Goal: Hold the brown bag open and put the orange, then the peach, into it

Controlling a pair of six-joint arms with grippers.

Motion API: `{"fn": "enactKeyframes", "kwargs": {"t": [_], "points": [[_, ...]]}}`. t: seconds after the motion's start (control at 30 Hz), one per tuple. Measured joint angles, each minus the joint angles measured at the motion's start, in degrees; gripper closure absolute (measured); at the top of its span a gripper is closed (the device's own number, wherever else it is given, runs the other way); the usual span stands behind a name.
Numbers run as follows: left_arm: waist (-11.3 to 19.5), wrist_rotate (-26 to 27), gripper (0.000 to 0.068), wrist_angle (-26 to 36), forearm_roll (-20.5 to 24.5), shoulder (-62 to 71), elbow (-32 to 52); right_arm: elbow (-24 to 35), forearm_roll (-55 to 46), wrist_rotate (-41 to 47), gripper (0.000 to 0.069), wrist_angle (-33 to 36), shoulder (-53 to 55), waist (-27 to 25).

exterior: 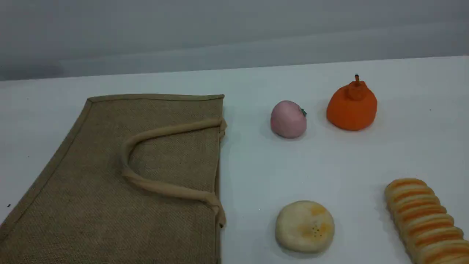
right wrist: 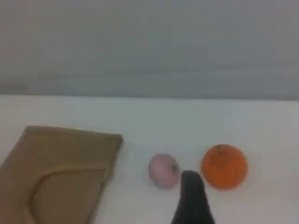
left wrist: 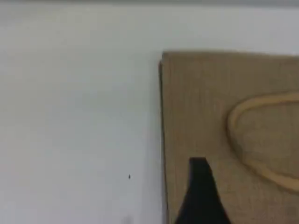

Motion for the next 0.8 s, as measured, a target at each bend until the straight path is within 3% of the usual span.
{"fn": "enactKeyframes", "kwargs": {"t": [0.33, 0.8], "points": [[0.0, -0.3, 0.0241, -9.3, -5.3, 21.4, 0.0, -0.6, 18.3, -13.6, 0.0247, -3.5, 21.0, 0.0], [-0.1, 0.2, 0.0241, -19.6, -14.5, 43.5, -0.5, -0.7, 40.1, -33.5, 0.0247, -6.8, 37.3, 0.0]]}}
